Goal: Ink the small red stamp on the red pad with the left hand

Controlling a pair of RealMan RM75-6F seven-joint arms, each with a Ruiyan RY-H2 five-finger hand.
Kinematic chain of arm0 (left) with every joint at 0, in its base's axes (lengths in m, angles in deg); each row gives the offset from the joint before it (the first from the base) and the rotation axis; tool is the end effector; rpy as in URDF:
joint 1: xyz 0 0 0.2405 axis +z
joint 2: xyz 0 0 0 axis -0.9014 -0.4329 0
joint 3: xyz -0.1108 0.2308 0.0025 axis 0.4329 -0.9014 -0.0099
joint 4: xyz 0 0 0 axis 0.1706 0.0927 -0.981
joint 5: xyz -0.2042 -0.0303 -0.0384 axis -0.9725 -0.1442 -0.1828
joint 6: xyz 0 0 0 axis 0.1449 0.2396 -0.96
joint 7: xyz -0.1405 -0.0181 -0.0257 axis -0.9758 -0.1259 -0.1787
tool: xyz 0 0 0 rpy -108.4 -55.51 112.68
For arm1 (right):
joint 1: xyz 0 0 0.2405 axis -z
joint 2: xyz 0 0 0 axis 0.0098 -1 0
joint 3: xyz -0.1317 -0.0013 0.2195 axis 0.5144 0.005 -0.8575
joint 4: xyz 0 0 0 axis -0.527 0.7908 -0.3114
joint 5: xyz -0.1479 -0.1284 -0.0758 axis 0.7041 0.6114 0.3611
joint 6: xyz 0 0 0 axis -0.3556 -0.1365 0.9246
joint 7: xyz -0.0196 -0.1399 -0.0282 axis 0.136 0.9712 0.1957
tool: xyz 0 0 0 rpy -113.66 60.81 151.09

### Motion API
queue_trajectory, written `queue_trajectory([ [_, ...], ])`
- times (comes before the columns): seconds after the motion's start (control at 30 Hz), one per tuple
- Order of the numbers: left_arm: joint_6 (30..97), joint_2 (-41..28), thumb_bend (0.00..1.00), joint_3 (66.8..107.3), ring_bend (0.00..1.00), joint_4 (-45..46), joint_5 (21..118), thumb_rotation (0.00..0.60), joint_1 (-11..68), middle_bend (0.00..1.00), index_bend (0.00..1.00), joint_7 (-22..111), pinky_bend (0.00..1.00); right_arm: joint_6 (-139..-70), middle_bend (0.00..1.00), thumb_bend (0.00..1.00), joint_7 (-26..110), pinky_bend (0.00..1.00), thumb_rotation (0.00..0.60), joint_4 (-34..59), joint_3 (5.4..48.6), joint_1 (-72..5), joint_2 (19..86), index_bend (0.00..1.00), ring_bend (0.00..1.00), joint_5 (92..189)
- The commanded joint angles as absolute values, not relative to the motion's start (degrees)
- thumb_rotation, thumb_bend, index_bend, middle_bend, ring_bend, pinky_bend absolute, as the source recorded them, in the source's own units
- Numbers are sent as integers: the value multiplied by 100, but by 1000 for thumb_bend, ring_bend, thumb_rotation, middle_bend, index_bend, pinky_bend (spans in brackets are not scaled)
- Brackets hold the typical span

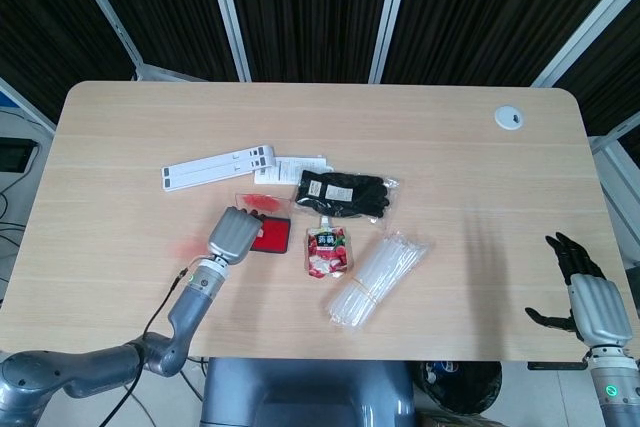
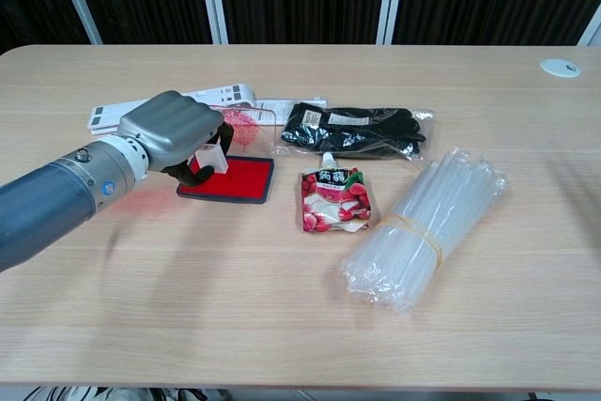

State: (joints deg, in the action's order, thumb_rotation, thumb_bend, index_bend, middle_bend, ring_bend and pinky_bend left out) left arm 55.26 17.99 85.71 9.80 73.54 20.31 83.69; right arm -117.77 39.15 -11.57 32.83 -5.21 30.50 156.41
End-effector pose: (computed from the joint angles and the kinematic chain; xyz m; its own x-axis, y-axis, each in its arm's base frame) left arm -0.1535 0.3378 -0.1000 0.7571 0.1087 0.6442 0.6171 -0.4424 -0.6507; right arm -0.3119 -0.1884 0.1555 0.2427 -0.1030 0.9646 -0.9620 0.1024 0.2530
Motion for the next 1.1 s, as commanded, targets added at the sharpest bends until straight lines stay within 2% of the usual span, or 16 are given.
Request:
queue_trajectory([
  [0.03,5538,1801,527,8575,575,979,7370,600,2031,750,739,8362,658,-11780,0,191,3915,185,600,-1157,3283,-521,3050,0,0,15645],
  [0.33,5681,1676,527,8698,575,785,7467,600,2001,750,739,8337,658,-11798,0,190,3908,185,600,-1152,3288,-514,3051,0,0,15666],
  [0.7,5920,1175,527,8853,575,26,7619,600,1979,750,738,8418,658,-11821,0,190,3905,185,600,-1148,3293,-505,3052,0,0,15687],
  [0.93,6077,750,527,8710,575,-479,7565,600,2182,750,738,8594,658,-11829,0,191,3910,185,600,-1148,3299,-501,3051,0,0,15701],
  [1.1,6204,545,528,8536,575,-513,7548,600,2389,749,738,8597,658,-11830,0,191,3909,185,600,-1152,3300,-499,3050,0,0,15699],
])
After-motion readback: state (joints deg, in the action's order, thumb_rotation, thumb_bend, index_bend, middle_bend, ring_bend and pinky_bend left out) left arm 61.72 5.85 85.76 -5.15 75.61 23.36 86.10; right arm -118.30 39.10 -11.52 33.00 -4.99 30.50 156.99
